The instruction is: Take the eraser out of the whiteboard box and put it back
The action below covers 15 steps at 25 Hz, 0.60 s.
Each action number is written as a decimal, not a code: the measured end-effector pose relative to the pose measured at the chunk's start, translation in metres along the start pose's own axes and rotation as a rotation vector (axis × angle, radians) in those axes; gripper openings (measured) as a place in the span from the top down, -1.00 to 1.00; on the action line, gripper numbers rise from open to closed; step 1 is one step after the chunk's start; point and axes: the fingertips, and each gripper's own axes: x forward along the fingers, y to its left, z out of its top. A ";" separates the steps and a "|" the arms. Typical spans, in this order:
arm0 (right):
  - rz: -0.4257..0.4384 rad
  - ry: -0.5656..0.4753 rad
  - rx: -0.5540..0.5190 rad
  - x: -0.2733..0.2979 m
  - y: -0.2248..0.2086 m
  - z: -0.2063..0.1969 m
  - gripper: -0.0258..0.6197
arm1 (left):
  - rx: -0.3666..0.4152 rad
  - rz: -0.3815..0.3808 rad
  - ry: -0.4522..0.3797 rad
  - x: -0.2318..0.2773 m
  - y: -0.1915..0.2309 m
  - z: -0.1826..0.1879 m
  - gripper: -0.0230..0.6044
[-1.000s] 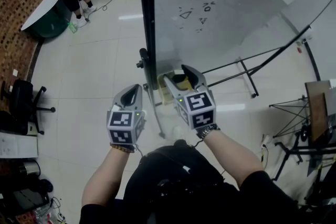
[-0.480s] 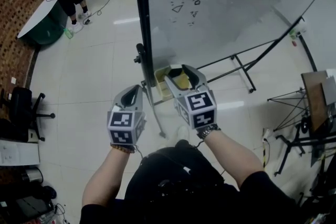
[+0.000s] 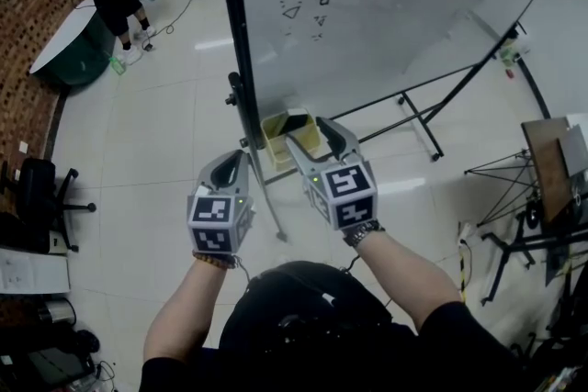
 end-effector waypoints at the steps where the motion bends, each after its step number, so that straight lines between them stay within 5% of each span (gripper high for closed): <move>1: 0.001 -0.001 0.001 -0.004 -0.001 0.000 -0.01 | 0.002 0.000 0.001 -0.001 -0.004 0.000 0.92; 15: 0.052 -0.020 0.003 -0.078 -0.028 -0.016 -0.01 | 0.020 0.038 -0.009 -0.018 -0.086 0.001 0.92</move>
